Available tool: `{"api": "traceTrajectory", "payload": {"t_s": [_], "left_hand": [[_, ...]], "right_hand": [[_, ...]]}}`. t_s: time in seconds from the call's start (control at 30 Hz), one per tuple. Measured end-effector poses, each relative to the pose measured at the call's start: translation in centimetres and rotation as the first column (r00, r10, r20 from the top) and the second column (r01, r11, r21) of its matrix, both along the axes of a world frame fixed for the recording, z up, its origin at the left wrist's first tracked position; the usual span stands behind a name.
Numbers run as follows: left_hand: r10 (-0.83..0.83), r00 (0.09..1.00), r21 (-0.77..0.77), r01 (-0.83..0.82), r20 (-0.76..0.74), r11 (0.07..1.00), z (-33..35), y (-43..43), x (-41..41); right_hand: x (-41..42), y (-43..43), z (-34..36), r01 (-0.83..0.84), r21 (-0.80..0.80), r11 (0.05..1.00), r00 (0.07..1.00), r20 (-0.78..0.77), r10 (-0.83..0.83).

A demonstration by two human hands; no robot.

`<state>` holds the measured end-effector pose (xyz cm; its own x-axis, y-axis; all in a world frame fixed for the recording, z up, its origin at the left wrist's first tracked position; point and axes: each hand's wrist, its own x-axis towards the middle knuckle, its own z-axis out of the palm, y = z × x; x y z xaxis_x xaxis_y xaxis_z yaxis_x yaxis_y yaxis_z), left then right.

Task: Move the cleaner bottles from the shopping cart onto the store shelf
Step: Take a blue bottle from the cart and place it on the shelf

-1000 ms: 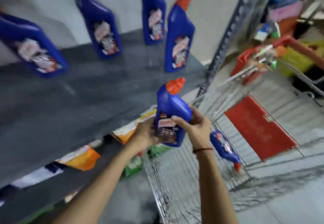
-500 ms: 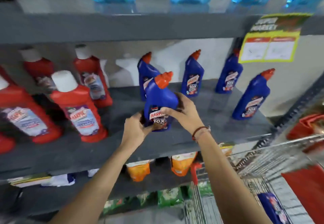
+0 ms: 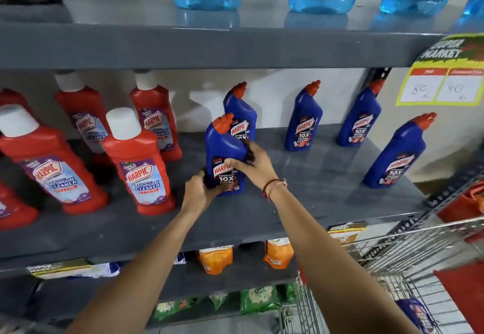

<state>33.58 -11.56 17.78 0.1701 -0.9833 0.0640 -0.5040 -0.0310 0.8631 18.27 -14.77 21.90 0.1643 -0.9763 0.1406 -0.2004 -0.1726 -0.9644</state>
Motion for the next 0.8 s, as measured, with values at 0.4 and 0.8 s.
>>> {"api": "traceTrajectory", "payload": {"t_s": [0.4,0.8], "left_hand": [[-0.035,0.996,-0.327,0.061,0.087,0.943,-1.2,8.9,-12.2],[-0.804,0.524,0.158,0.801,0.283,0.578,-10.4,8.1,-34.6]], "right_hand": [[-12.1,8.0,-4.4,0.516,0.095,0.851,0.802,0.296,-0.519],[-33.9,18.3,-18.8,0.821,0.535,0.197,0.158,0.119,-0.98]]}}
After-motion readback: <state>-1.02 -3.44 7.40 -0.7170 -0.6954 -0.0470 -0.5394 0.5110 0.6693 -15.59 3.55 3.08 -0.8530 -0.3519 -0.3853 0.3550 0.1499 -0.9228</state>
